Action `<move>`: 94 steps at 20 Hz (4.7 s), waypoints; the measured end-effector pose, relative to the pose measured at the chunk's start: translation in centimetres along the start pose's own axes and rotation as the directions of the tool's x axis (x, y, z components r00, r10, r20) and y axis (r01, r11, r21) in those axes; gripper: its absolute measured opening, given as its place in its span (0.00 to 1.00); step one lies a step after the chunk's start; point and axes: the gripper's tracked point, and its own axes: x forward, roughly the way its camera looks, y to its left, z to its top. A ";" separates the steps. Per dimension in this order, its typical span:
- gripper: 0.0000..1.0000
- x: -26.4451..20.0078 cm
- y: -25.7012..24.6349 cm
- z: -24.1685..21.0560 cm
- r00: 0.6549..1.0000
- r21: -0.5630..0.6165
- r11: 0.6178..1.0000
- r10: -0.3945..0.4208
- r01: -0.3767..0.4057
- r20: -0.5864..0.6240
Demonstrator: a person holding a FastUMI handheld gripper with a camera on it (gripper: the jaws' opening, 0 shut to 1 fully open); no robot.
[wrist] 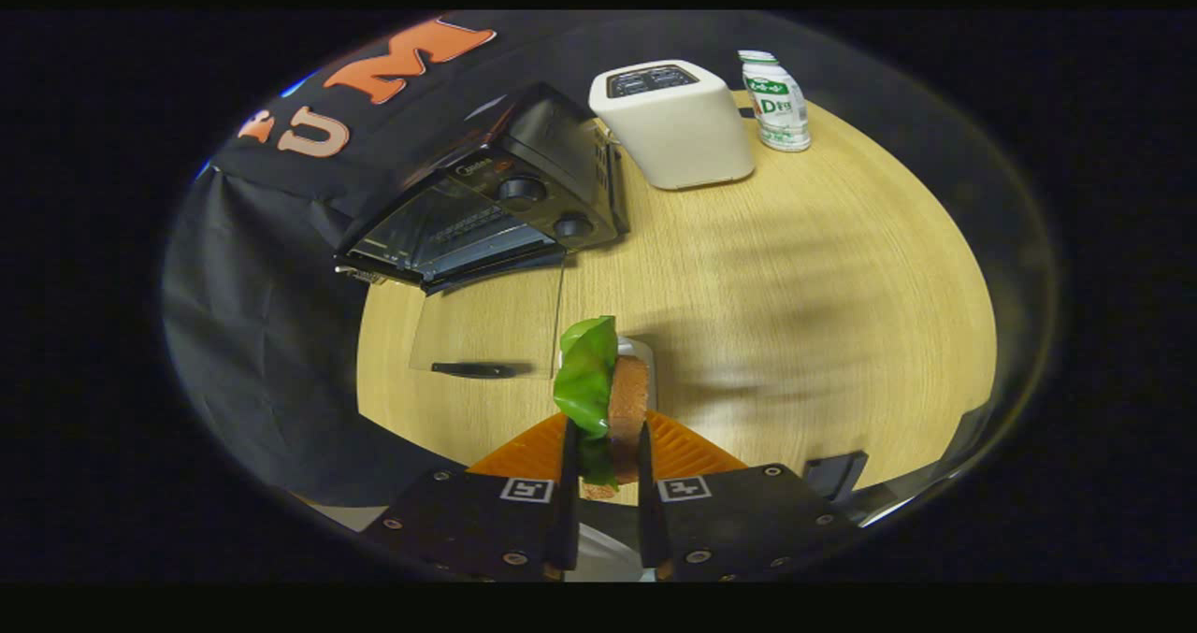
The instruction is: Open the toaster oven, put the food inside, and close the toaster oven door.
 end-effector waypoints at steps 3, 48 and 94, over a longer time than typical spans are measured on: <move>0.26 -2.0 0.9 1.3 0.998 -0.003 1.000 -0.028 0.028 0.049; 0.35 17.0 17.2 18.2 0.760 0.702 0.436 -0.061 -0.563 0.647; 1.00 16.7 17.0 -6.0 0.885 -0.085 0.912 -0.361 0.401 0.294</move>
